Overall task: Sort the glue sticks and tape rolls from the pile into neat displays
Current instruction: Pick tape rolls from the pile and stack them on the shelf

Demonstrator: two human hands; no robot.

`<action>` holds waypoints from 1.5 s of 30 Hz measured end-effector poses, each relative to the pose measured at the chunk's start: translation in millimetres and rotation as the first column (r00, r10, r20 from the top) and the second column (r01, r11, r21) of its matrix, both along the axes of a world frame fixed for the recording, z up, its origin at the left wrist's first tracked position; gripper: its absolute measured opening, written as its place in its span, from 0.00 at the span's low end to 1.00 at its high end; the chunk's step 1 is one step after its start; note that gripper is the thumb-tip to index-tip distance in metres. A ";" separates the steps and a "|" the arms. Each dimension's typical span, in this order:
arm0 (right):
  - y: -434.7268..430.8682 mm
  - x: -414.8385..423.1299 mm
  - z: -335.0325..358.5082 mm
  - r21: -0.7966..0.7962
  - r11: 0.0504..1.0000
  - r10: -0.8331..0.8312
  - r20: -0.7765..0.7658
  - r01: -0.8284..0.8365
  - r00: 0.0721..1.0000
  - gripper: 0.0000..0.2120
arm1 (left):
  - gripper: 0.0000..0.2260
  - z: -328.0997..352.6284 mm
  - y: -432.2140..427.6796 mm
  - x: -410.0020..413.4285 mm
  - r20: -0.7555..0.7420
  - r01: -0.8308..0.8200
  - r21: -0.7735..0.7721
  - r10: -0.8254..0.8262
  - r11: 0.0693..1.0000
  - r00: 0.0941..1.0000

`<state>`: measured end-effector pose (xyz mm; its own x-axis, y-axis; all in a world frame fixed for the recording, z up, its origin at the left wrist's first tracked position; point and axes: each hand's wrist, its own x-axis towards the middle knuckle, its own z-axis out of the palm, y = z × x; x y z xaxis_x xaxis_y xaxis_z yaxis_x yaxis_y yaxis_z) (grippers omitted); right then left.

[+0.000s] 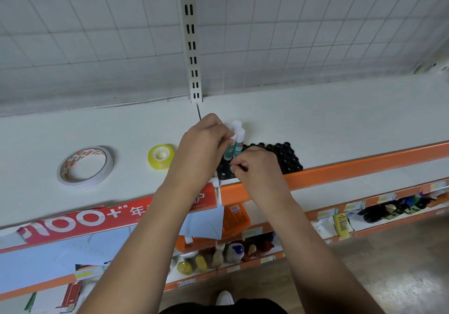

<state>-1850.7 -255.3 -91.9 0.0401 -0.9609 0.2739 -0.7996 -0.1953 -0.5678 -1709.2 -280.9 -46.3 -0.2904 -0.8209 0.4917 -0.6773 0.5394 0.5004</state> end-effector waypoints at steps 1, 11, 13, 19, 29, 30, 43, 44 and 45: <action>-0.9 0.6 0.2 -0.004 1.000 0.000 -0.007 0.000 1.000 0.04 | 0.06 0.8 -1.3 -1.4 0.021 -0.002 -0.003 0.002 1.000 1.000; -8.8 3.3 0.8 0.017 1.000 0.009 -0.024 -0.008 1.000 0.06 | 0.04 -5.2 -8.7 -5.9 -0.018 -0.065 0.006 0.065 0.998 0.998; -9.3 3.2 1.9 0.029 1.000 0.010 -0.018 -0.009 1.000 0.07 | 0.05 -5.4 -8.2 -2.6 -0.009 -0.061 0.007 0.061 0.998 0.998; -8.1 0.4 6.5 0.035 0.998 0.043 -0.020 -0.043 0.999 0.07 | 0.07 -0.4 3.1 26.6 0.037 -0.017 0.080 0.015 0.997 0.999; -0.2 11.4 12.4 0.010 0.996 0.086 0.048 -0.086 0.995 0.10 | 0.05 -12.6 5.3 46.8 0.196 -0.023 0.421 -0.066 0.907 0.978; 0.3 12.0 12.1 0.017 0.996 0.086 0.046 -0.087 0.995 0.09 | 0.05 -12.7 5.2 47.2 0.194 -0.023 0.402 -0.060 0.915 0.979; 1.0 11.2 8.9 0.076 0.997 0.045 -0.152 -0.033 0.987 0.08 | 0.08 -4.0 1.3 41.6 0.097 0.073 0.218 -0.096 0.973 0.991; 0.3 10.1 9.4 0.081 0.996 0.045 -0.151 -0.033 0.988 0.08 | 0.06 -1.2 -0.6 40.2 0.057 0.071 0.178 -0.082 0.982 0.995; -0.5 9.3 10.0 0.088 0.995 0.048 -0.149 -0.035 0.988 0.08 | 0.05 1.4 -2.5 38.6 0.014 0.064 0.147 -0.067 0.987 0.998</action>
